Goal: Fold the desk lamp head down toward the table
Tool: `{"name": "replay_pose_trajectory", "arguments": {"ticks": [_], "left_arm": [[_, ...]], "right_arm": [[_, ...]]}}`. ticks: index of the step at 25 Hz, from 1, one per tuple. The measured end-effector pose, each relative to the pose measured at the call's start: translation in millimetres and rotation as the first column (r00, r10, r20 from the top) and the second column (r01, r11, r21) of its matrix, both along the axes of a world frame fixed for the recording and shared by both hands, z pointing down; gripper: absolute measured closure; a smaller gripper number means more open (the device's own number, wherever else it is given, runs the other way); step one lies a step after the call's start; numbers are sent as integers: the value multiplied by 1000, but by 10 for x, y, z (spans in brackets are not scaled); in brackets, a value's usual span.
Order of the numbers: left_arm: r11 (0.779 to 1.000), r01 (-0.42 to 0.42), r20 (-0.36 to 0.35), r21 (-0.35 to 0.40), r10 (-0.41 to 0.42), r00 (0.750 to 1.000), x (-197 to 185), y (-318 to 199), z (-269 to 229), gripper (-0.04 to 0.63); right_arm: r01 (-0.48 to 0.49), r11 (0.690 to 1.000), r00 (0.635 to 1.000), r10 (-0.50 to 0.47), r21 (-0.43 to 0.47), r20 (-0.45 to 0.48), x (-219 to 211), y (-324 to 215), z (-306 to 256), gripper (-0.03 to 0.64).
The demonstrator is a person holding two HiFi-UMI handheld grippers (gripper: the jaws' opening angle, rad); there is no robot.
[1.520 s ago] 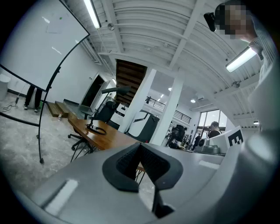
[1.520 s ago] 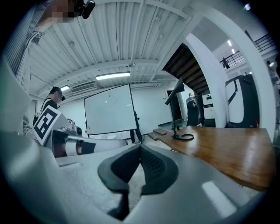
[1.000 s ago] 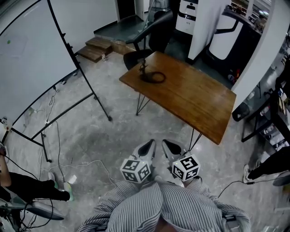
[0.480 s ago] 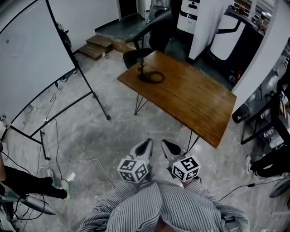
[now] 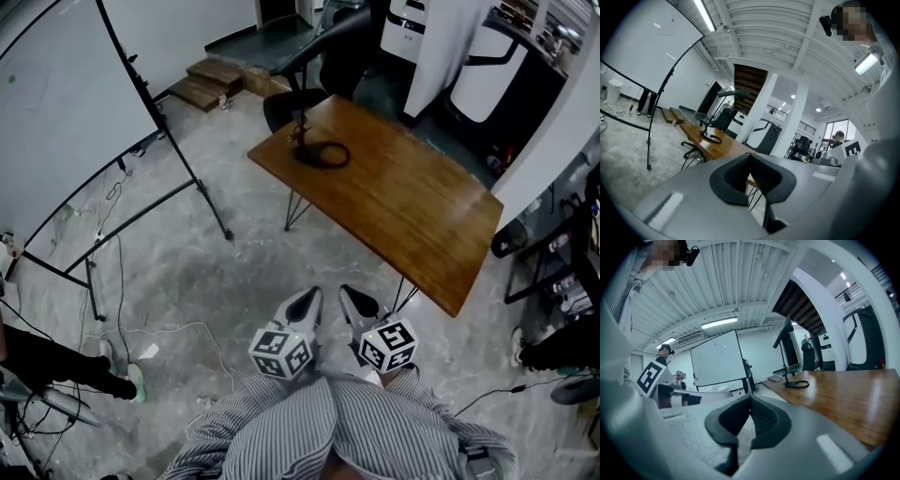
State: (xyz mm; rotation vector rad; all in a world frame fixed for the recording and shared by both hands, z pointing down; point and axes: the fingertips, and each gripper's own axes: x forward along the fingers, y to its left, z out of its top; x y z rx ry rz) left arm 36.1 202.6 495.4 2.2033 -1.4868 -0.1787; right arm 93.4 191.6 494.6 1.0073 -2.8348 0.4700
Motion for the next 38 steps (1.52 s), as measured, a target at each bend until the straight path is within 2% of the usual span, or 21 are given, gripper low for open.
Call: {"name": "replay_pose_trajectory", "arguments": {"ticks": [6,13,20,25,32,35,38], "left_arm": [[1000,21,-19,-4,-21,1000,-225,-643,93,594],[1000,-3,-19,25,4,1000,-703,-1640,-18,594],[997,-46,-3,69,47,999,-1117,-2525,-146,594],[996,-63,3,62,63,998,-1219,-2906,-148,594],[997,-54,-3,58,54,999,-1329,-3408,-178,594],[996,-57,13,70,56,998,-1335,-3654,-238,594],[992,-71,24,100,69,997,-1303,-3901,-317,594]], "right_arm": [[-5,1000,1000,6,12,-15,-161,-611,69,617],[-87,995,996,87,41,-3,-385,-1680,-45,617],[-116,990,993,115,83,15,-804,-2483,-177,616],[-113,987,993,116,114,-24,-866,-2860,-231,615],[-161,979,986,164,127,-18,-734,-3478,-336,615],[-177,975,984,180,138,-8,-691,-3721,-401,615],[-146,976,989,150,161,-15,-684,-3947,-491,615]]}}
